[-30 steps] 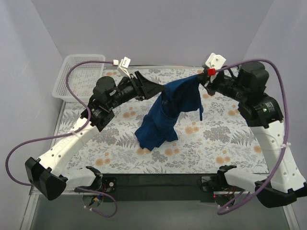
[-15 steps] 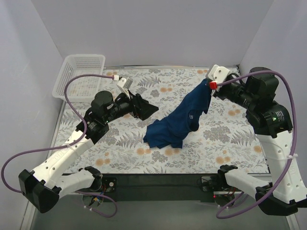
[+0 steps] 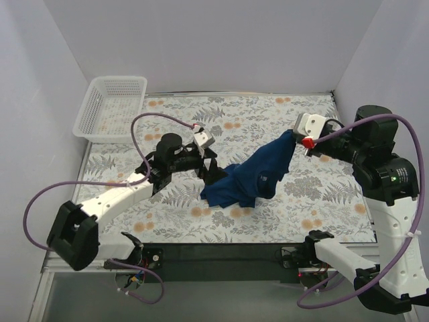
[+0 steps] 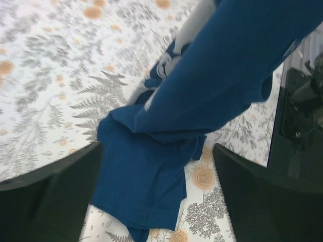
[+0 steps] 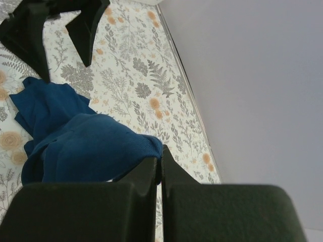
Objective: Fold and stack the t-shirts
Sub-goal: Flatten the tshirt out
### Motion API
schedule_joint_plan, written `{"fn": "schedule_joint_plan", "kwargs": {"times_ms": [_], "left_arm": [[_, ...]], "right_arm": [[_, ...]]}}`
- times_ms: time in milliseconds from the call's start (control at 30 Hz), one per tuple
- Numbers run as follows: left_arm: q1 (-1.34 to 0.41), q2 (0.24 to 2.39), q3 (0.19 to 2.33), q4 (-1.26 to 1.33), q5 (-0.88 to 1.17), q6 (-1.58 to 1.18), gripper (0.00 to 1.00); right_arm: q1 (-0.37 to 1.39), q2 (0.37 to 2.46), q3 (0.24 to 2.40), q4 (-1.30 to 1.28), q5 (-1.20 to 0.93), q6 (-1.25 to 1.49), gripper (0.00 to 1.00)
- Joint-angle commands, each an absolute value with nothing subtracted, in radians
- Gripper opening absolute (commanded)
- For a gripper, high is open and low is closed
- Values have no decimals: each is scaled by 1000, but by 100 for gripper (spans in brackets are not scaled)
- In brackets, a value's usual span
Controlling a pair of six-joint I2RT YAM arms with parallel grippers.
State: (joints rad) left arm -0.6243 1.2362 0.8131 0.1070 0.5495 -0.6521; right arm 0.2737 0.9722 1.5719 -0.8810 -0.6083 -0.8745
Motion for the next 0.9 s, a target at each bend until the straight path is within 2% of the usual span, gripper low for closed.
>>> {"fn": "schedule_joint_plan", "kwargs": {"times_ms": [0, 33, 167, 267, 300, 400, 433, 467, 533, 567, 600, 700, 800, 867], "left_arm": [[-627, 1366, 811, 153, 729, -612, 93], [-638, 1402, 815, 175, 741, -659, 98], [-698, 1531, 870, 274, 606, -712, 98], [-721, 1617, 903, 328, 581, -739, 97], [-729, 1652, 935, 328, 586, -745, 92], [-733, 1693, 997, 314, 633, -779, 47], [-735, 1710, 1005, 314, 653, -791, 40], [-736, 1716, 1012, 321, 663, -807, 40], [-750, 1733, 1032, 324, 651, -808, 45], [-755, 1739, 1037, 319, 640, -810, 59], [-761, 1743, 1043, 318, 632, -808, 63], [-778, 1755, 1052, 318, 612, -796, 68], [-784, 1772, 1065, 314, 604, -788, 68], [-785, 1787, 1090, 305, 618, -788, 60]], "right_arm": [[239, 954, 1554, -819, -589, -812, 1], [233, 954, 1548, -813, -594, -804, 1], [206, 953, 1490, -792, -658, -778, 1], [183, 951, 1451, -769, -693, -755, 1], [181, 951, 1444, -762, -696, -750, 1], [172, 954, 1419, -735, -666, -730, 1], [173, 957, 1416, -729, -655, -726, 1], [170, 965, 1419, -716, -647, -721, 1], [170, 974, 1428, -707, -646, -716, 1], [170, 986, 1442, -701, -647, -710, 1], [169, 992, 1453, -701, -647, -704, 1], [169, 1014, 1500, -696, -631, -693, 1], [169, 1028, 1541, -693, -614, -686, 1], [169, 1040, 1563, -692, -604, -677, 1]]}}
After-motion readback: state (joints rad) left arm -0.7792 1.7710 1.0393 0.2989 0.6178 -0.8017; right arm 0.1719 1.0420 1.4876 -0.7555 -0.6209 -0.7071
